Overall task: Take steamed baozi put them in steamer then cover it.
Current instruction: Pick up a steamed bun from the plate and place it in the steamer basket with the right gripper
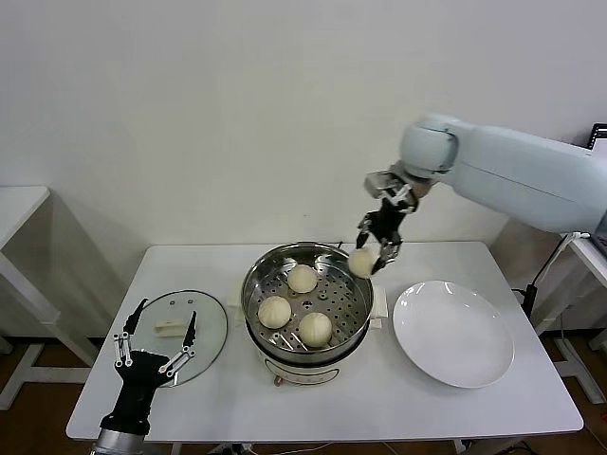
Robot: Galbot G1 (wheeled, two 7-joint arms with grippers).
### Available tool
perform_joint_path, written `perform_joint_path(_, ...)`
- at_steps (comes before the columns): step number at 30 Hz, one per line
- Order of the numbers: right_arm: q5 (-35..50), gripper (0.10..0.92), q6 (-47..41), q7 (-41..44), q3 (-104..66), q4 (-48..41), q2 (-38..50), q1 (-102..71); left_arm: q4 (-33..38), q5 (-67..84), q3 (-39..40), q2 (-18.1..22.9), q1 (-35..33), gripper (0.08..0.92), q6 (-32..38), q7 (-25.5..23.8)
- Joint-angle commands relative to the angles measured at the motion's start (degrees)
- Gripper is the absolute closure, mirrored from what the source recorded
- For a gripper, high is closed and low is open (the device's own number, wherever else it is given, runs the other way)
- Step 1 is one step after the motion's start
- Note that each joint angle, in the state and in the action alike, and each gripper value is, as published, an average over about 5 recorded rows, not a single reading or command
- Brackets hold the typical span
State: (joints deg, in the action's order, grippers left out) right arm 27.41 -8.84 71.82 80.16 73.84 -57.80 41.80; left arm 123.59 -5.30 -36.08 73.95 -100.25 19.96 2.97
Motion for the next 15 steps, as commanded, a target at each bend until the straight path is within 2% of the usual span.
perform_joint_path(1,4.0,0.372,-3.7,-5.0,4.7,4.0,-6.1,1.0,-0.3,0.0,0.3,0.2,0.7,0.177,-0.1,0.0)
perform_joint_path(15,-2.8,0.371,-3.9,-6.7,5.3,0.8,-7.7,-4.2,0.7,0.5,-0.6,0.2,-0.1,0.177,0.2,0.2)
